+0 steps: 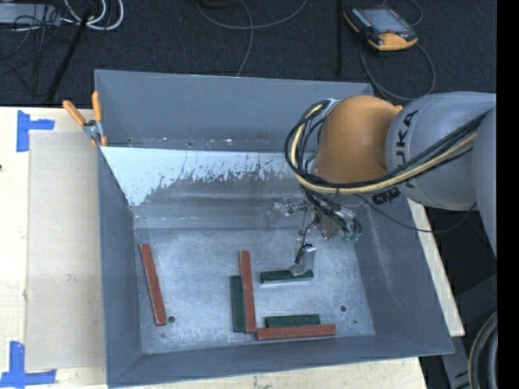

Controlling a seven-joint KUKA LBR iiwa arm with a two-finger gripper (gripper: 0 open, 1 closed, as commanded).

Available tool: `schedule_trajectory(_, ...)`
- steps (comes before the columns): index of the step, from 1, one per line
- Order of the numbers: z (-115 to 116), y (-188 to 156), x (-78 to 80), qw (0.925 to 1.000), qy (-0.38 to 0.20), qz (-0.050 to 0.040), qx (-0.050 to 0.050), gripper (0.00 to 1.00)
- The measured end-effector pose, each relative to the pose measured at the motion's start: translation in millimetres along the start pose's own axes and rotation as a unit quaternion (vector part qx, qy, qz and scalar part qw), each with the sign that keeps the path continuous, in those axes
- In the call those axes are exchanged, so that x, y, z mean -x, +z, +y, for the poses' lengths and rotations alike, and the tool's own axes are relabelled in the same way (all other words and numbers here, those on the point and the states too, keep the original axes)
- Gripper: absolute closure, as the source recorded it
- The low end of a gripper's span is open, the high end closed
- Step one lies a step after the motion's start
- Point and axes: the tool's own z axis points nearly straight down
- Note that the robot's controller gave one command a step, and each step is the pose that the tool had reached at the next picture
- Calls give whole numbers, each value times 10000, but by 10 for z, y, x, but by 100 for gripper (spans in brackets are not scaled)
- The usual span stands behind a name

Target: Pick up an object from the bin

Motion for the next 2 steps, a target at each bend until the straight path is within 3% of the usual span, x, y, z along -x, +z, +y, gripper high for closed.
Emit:
schedule_trajectory(1, 31, 410, -613, 9989, 468, 1, -7, 0)
schedule_trajectory(2, 29, 380, -578, 9990, 449, -44, -17, 100)
